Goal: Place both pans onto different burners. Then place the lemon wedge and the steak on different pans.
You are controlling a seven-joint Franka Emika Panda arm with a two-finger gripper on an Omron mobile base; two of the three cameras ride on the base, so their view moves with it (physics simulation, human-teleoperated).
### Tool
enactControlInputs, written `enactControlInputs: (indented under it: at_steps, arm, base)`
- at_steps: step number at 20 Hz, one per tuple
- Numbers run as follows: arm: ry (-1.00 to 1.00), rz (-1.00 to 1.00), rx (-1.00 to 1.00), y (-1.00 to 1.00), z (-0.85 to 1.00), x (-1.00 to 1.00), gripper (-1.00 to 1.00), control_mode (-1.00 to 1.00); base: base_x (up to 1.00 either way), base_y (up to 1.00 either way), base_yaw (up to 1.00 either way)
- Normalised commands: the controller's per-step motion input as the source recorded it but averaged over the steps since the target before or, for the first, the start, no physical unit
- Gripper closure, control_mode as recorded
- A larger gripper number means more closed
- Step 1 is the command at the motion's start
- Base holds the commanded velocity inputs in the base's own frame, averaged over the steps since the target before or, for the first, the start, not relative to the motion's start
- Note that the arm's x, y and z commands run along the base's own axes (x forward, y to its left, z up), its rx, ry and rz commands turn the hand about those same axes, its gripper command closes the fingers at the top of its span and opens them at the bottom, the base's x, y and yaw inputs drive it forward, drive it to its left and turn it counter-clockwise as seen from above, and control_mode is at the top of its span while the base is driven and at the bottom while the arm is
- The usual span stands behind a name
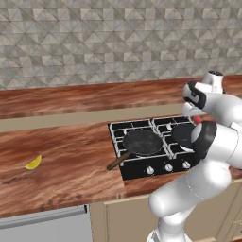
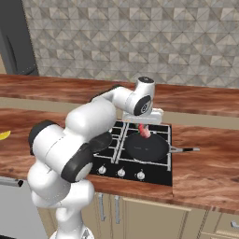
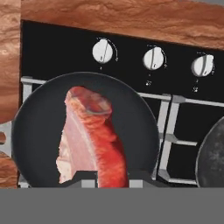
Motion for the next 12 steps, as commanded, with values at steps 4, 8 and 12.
enactControlInputs:
  at_steps: [4, 8, 12]
  arm:
    - [0.0, 0.0, -0.02, -0.18, -0.55, 0.1, 1.0, -1.0]
    - [0.0, 0.0, 0.0, -0.24, -0.48, 0.03, 1.0, -1.0]
    - [0.0, 0.0, 0.0, -0.21, -0.34, 0.03, 1.0, -1.0]
  base:
    - [0.0, 0.0, 0.0]
    - [0.0, 0.0, 0.0]
    - [0.0, 0.0, 0.0]
